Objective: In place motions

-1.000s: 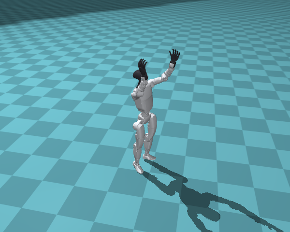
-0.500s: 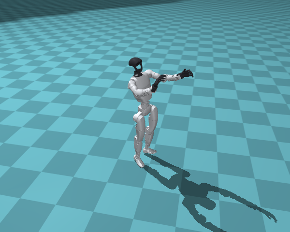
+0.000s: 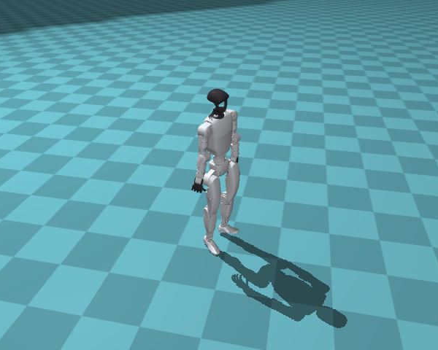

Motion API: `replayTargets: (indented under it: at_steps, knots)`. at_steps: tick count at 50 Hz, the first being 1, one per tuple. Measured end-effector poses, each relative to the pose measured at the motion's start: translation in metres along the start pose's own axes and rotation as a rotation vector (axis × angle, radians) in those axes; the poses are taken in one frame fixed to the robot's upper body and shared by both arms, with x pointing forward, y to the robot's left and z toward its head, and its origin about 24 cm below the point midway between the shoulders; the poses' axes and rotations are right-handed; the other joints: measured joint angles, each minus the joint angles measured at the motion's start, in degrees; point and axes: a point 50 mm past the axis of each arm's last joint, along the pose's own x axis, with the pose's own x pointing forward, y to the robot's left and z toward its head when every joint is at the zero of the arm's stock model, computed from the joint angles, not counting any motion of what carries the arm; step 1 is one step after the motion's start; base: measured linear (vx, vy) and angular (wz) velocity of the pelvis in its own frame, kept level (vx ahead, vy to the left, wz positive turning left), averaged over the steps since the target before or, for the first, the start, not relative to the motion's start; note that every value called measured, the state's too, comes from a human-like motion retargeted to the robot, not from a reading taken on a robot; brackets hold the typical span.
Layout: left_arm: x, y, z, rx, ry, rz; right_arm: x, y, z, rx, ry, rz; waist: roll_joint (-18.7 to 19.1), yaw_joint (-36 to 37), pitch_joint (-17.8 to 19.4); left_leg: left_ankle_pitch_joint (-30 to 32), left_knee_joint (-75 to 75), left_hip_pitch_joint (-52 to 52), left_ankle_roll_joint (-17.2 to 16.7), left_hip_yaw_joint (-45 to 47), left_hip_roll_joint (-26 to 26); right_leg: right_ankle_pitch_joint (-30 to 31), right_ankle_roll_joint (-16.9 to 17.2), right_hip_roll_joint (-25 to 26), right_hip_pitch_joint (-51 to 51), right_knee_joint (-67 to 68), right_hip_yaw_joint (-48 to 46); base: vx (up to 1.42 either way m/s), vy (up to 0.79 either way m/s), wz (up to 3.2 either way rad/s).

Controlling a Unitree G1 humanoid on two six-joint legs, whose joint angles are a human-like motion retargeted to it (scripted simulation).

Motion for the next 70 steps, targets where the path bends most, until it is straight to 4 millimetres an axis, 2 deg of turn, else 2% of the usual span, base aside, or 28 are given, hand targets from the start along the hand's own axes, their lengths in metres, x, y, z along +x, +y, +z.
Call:
replayTargets:
  at_steps: [2,5,9,12,15,17,25,28,30,34,38,42,45,48,50,52,54,55,57,59,61,64,65,67,70]
  knots:
    - [0.003,-0.002,-0.051,-0.034,0.152,-0.051,0.011,0.019,-0.026,0.102,0.017,0.02,0.5,0.3,-0.4,0.3,-0.8,0.1,0.2,0.3,0.1,-0.1,0.0,0.3,-0.5,0.2,0.4,0.17,0.1,-0.17]
    - [-0.003,-0.004,-0.115,-0.066,0.365,-0.165,0.019,0.037,-0.049,0.252,-0.009,-0.018,1.0,-0.1,-1.0,0.5,-1.3,-0.4,0.2,0.9,0.4,-0.1,0.1,0.6,-1.5,0.3,1.0,0.1,0.07,-0.16]
    - [-0.013,-0.02,-0.161,-0.176,0.486,-0.286,0.022,0.042,-0.059,0.388,-0.036,-0.073,1.5,-1.4,-0.2,0.4,-1.1,-1.1,0.0,1.7,1.3,0.1,0.2,1.1,-2.5,0.4,1.6,-0.02,0.03,-0.1]
    - [-0.015,-0.031,-0.169,-0.324,0.475,-0.312,0.02,0.04,-0.061,0.441,-0.035,-0.034,1.5,-1.4,0.5,0.4,-1.1,-1.2,-0.2,2.5,1.9,0.3,0.3,1.3,-3.2,0.5,2.3,-0.03,0.05,-0.25]
    - [-0.012,-0.032,-0.161,-0.393,0.428,-0.313,0.018,0.035,-0.056,0.43,-0.035,0.025,1.2,-0.4,1.4,0.5,-1.3,-0.9,-0.3,3.4,2.0,0.5,0.1,1.4,-3.5,0.7,2.9,-0.01,0.02,-0.18]
    - [-0.009,-0.025,-0.149,-0.355,0.39,-0.313,0.017,0.029,-0.047,0.38,-0.053,0.026,0.8,0.1,1.9,0.6,-1.3,-0.8,-0.4,3.5,2.0,0.6,0.1,1.3,-3.4,0.7,2.9,0.0,0.0,0.0]
    - [0.001,0.013,-0.081,0.023,0.22,-0.225,-0.001,-0.013,0.016,0.061,-0.237,-0.171,0.1,0.7,3.7,1.7,-1.4,-0.9,-0.5,2.6,1.9,0.8,-0.1,1.3,-3.0,0.5,2.2,-0.04,-0.02,0.07]
    - [0.003,0.019,-0.071,0.103,0.165,-0.134,-0.008,-0.022,0.032,-0.018,-0.29,-0.251,0.4,1.0,2.9,2.1,-1.7,-1.4,-0.5,2.8,2.0,0.8,-0.1,1.3,-3.5,0.5,2.3,0.0,0.0,0.0]
    - [0.003,0.02,-0.076,0.126,0.164,-0.079,-0.01,-0.024,0.036,-0.042,-0.312,-0.285,0.5,1.1,2.3,2.2,-1.8,-1.6,-0.5,3.0,2.0,0.8,-0.1,1.4,-3.7,0.4,2.4,0.03,0.0,-0.01]
    - [0.0,0.016,-0.101,0.116,0.277,-0.117,-0.005,-0.018,0.026,0.001,-0.293,-0.282,0.5,1.1,2.0,2.2,-1.8,-1.4,-0.5,2.6,1.8,0.6,-0.1,1.3,-3.3,0.2,2.1,0.05,0.0,0.08]
    - [-0.005,0.007,-0.123,0.025,0.381,-0.224,0.006,-0.004,0.001,0.112,-0.227,-0.204,0.4,1.1,2.0,2.2,-1.7,-0.9,-0.3,1.9,1.5,0.2,-0.1,1.2,-2.3,0.1,1.6,0.0,0.0,0.0]
    - [-0.006,0.002,-0.128,-0.061,0.392,-0.247,0.013,0.011,-0.027,0.243,-0.165,-0.119,0.5,1.3,1.8,2.3,-1.6,-0.9,-0.2,1.2,1.2,-0.2,0.0,1.1,-1.8,0.0,1.0,0.0,0.0,0.0]
    - [-0.007,0.005,-0.126,-0.076,0.405,-0.221,0.016,0.02,-0.039,0.337,-0.134,-0.093,0.4,1.1,1.2,2.4,-1.5,-1.4,-0.2,0.5,1.0,-0.3,0.1,0.9,-1.7,-0.2,0.4,-0.01,-0.01,0.2]
    - [-0.007,0.01,-0.117,-0.054,0.414,-0.18,0.016,0.025,-0.046,0.423,-0.084,-0.086,-0.1,0.7,-0.6,2.6,-1.5,-2.6,-0.3,0.0,0.7,-0.4,0.1,0.5,-2.4,-0.4,-0.3,0.0,-0.05,0.2]
    - [-0.006,0.015,-0.103,-0.024,0.394,-0.164,0.016,0.024,-0.045,0.494,-0.073,-0.079,-0.1,0.9,-1.8,2.7,-1.5,-3.1,-0.3,-0.2,0.6,-0.4,0.2,0.4,-2.8,-0.4,-0.5,0.01,-0.03,0.04]
    - [-0.005,0.021,-0.077,0.011,0.351,-0.159,0.012,0.016,-0.031,0.593,-0.114,-0.065,-0.3,1.3,-3.0,2.7,-1.4,-3.4,-0.4,-0.2,0.6,-0.4,0.1,0.3,-3.1,-0.4,-0.5,-0.02,-0.08,0.02]
    - [-0.007,0.023,-0.033,0.035,0.273,-0.166,0.002,-0.001,0.002,0.708,-0.22,-0.049,-0.3,1.6,-4.1,2.8,-1.3,-3.6,-0.3,-0.1,0.7,-0.3,0.1,0.4,-3.4,-0.3,-0.5,-0.02,-0.08,-0.01]
    - [-0.01,0.022,-0.007,0.044,0.219,-0.173,-0.006,-0.011,0.023,0.76,-0.291,-0.04,-0.2,1.7,-4.6,2.8,-1.3,-3.5,-0.3,-0.1,0.7,-0.3,0.0,0.4,-3.4,-0.3,-0.5,-0.01,-0.07,-0.05]
    - [-0.024,0.018,0.059,0.086,0.06,-0.191,-0.034,-0.036,0.079,0.803,-0.48,-0.023,0.0,1.8,-5.8,2.9,-1.4,-3.2,-0.3,0.0,0.7,-0.1,-0.1,0.6,-3.3,-0.3,-0.4,-0.04,-0.1,-0.08]
    - [-0.052,0.015,0.131,0.163,-0.127,-0.194,-0.08,-0.061,0.142,0.762,-0.697,-0.001,0.1,1.7,-6.9,2.9,-1.4,-3.0,-0.2,0.1,0.7,0.0,-0.2,0.7,-3.3,-0.2,-0.2,-0.05,-0.09,-0.06]
    - [-0.096,0.009,0.202,0.256,-0.33,-0.16,-0.143,-0.083,0.2,0.656,-0.933,0.012,0.3,1.9,-7.9,2.9,-1.4,-3.1,-0.2,0.3,0.8,0.1,-0.3,0.8,-3.6,-0.1,0.0,-0.02,-0.06,-0.08]
    - [-0.187,-0.01,0.291,0.355,-0.663,-0.062,-0.26,-0.101,0.263,0.433,-1.293,-0.044,0.6,2.6,-10.3,2.9,-1.3,-4.2,-0.2,0.7,1.1,0.2,-0.3,1.0,-4.9,0.1,0.3,0.0,0.0,0.0]
    - [-0.222,-0.017,0.313,0.372,-0.781,-0.033,-0.301,-0.101,0.278,0.35,-1.409,-0.08,0.8,2.8,-11.1,2.9,-1.3,-4.7,-0.2,0.8,1.2,0.3,-0.3,1.0,-5.5,0.2,0.4,0.05,0.01,-0.06]
    - [-0.293,-0.032,0.346,0.387,-1.021,-0.009,-0.384,-0.096,0.292,0.176,-1.609,-0.19,0.9,2.9,-13.1,2.8,-1.3,-5.8,-0.2,0.8,1.2,0.2,-0.2,0.9,-6.7,0.3,0.4,0.08,0.04,0.04]
    - [-0.4,-0.053,0.367,0.404,-1.372,-0.018,-0.498,-0.078,0.283,-0.067,-1.848,-0.422,0.7,3.4,-16.4,2.6,-1.2,-8.2,-0.2,0.7,1.0,0.0,-0.1,0.7,-9.1,0.4,0.4,0.11,0.03,0.1]
